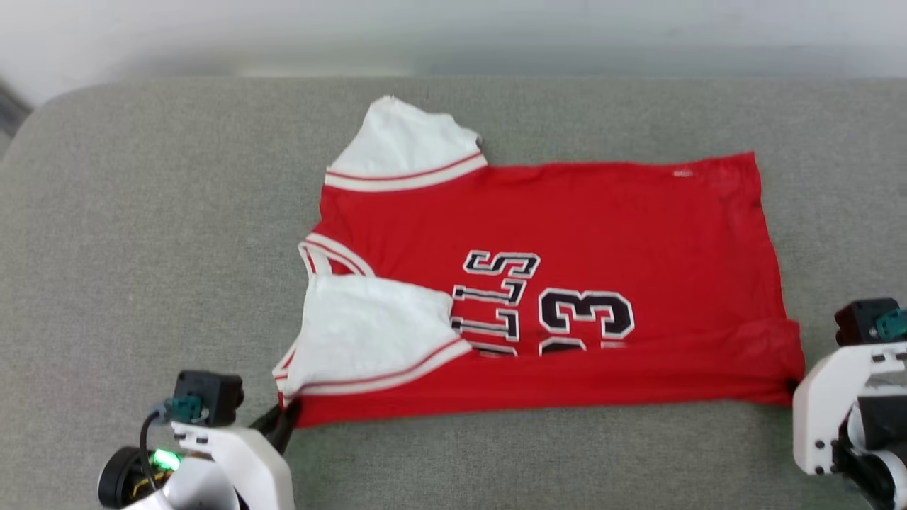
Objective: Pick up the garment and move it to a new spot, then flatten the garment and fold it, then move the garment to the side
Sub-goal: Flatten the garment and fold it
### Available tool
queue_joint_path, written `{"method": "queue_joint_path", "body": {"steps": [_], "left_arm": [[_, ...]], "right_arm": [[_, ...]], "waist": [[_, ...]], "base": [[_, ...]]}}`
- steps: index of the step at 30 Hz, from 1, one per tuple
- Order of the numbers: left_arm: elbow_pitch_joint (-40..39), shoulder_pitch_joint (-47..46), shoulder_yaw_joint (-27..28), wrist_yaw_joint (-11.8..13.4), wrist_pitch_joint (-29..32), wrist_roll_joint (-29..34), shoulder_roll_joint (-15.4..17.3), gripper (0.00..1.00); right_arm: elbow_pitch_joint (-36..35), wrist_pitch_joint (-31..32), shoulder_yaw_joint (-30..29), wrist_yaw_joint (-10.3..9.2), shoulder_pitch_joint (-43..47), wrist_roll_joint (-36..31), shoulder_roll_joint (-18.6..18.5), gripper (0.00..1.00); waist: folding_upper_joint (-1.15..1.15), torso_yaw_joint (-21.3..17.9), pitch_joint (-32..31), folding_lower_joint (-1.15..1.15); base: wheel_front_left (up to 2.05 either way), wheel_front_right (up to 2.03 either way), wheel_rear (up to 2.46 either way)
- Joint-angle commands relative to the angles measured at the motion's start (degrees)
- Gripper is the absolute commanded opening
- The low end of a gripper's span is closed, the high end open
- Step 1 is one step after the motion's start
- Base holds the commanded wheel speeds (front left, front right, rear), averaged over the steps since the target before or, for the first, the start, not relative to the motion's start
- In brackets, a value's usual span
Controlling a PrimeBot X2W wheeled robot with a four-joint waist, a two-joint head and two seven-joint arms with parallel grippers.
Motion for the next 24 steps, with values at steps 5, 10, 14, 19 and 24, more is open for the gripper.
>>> {"method": "queue_joint_path", "body": {"steps": [5,10,14,19,24], "left_arm": [[-1.9,5.4,-0.7,1.2,1.0,0.0,2.9,0.00],[-4.2,9.8,-1.7,1.5,1.7,-1.2,3.8,0.00],[-3.8,11.1,-2.7,1.0,1.8,-1.5,3.3,0.00],[-1.4,9.9,-4.1,-0.6,2.0,-2.4,1.5,0.00],[1.4,8.4,-4.3,-1.8,0.5,-2.1,0.4,1.00]], "right_arm": [[-5.5,3.5,-1.5,-0.11,6.3,2.3,-2.9,0.00],[-11.1,5.8,-4.7,-0.11,12.4,3.4,-3.4,0.00],[-12.7,6.8,-5.7,-0.11,16.4,3.7,-1.9,0.00],[-11.2,6.0,-4.6,-0.10,17.4,3.2,0.1,0.00],[-9.3,2.9,-3.2,-0.07,14.8,3.2,1.2,1.00]], "waist": [[0.00,-0.9,-2.9,0.00],[0.00,-0.8,-3.2,0.00],[0.00,-0.8,-3.1,0.00],[0.00,-0.8,-2.9,0.00],[0.00,-0.8,-2.4,0.00]], "base": [[0.00,0.00,0.00],[0.00,0.00,0.00],[0.00,0.00,0.00],[0.00,0.00,0.00],[0.00,0.00,0.00]]}}
